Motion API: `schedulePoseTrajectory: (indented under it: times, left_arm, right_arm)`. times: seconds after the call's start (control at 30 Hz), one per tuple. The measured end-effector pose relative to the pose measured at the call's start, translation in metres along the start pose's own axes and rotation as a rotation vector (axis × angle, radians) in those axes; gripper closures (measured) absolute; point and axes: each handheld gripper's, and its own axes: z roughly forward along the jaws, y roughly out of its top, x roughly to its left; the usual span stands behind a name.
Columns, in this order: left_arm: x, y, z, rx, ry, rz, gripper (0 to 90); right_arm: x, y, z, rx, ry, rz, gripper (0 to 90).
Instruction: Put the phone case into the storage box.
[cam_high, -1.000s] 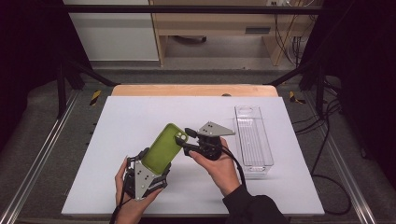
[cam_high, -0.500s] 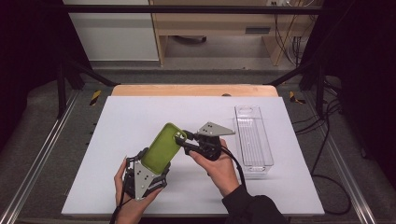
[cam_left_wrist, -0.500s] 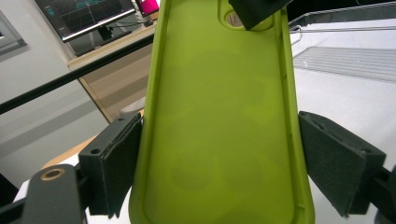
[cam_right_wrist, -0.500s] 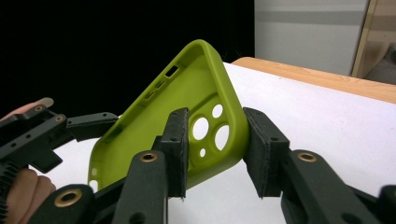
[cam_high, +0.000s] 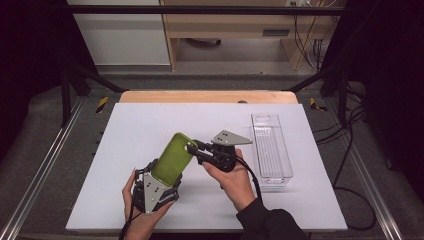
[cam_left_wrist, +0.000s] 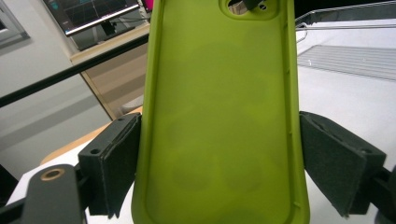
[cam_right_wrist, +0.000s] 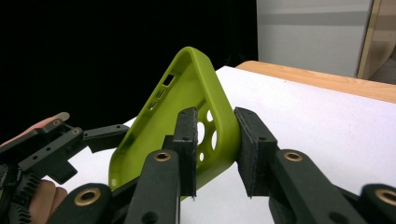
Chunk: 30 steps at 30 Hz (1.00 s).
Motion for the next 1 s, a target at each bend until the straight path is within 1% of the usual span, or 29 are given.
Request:
schedulePoseTrajectory:
  times: [0.2, 0.27, 0.3, 0.33, 0.5, 0.6, 0.63, 0.67, 0.7, 0.77, 0.8, 1.0]
  left_arm:
    - [0.002, -0.003, 0.003, 0.012, -0.006, -0.023, 15.9]
    - [0.003, -0.004, 0.004, 0.010, -0.008, -0.024, 15.9]
    - [0.002, -0.005, 0.004, 0.020, -0.010, -0.036, 15.9]
    - [0.003, -0.005, 0.005, 0.014, -0.013, -0.036, 15.9]
    - [0.004, -0.007, 0.006, 0.021, -0.016, -0.049, 15.9]
    - [0.004, -0.007, 0.007, 0.023, -0.018, -0.053, 15.9]
    - [0.004, -0.007, 0.007, 0.025, -0.018, -0.052, 15.8]
    - [0.004, -0.008, 0.007, 0.035, -0.020, -0.063, 15.8]
    - [0.005, -0.008, 0.007, 0.027, -0.020, -0.058, 15.8]
    - [0.005, -0.009, 0.008, 0.030, -0.019, -0.059, 15.7]
    - [0.005, -0.010, 0.008, 0.039, -0.019, -0.071, 15.7]
    - [0.006, -0.012, 0.008, 0.046, -0.016, -0.085, 15.6]
  right_arm:
    - [0.003, 0.000, 0.002, -0.005, 0.000, 0.007, 74.4]
    - [0.005, 0.000, 0.002, -0.005, -0.004, 0.009, 75.2]
    - [0.006, 0.000, 0.002, -0.008, -0.005, 0.012, 75.7]
    - [0.008, 0.000, 0.002, -0.011, -0.006, 0.013, 75.9]
    - [0.013, 0.000, 0.003, -0.018, -0.008, -0.007, 76.4]
    - [0.013, 0.000, 0.004, -0.020, -0.012, -0.020, 76.5]
    - [0.014, 0.000, 0.004, -0.021, -0.011, -0.020, 76.5]
    - [0.014, 0.000, 0.004, -0.020, -0.011, -0.021, 76.6]
    - [0.014, 0.000, 0.005, -0.018, -0.011, -0.023, 76.6]
    - [0.014, -0.001, 0.006, -0.017, -0.013, -0.026, 76.6]
    - [0.014, -0.001, 0.007, -0.016, -0.013, -0.024, 76.7]
    - [0.016, 0.000, 0.011, -0.007, -0.016, -0.035, 76.7]
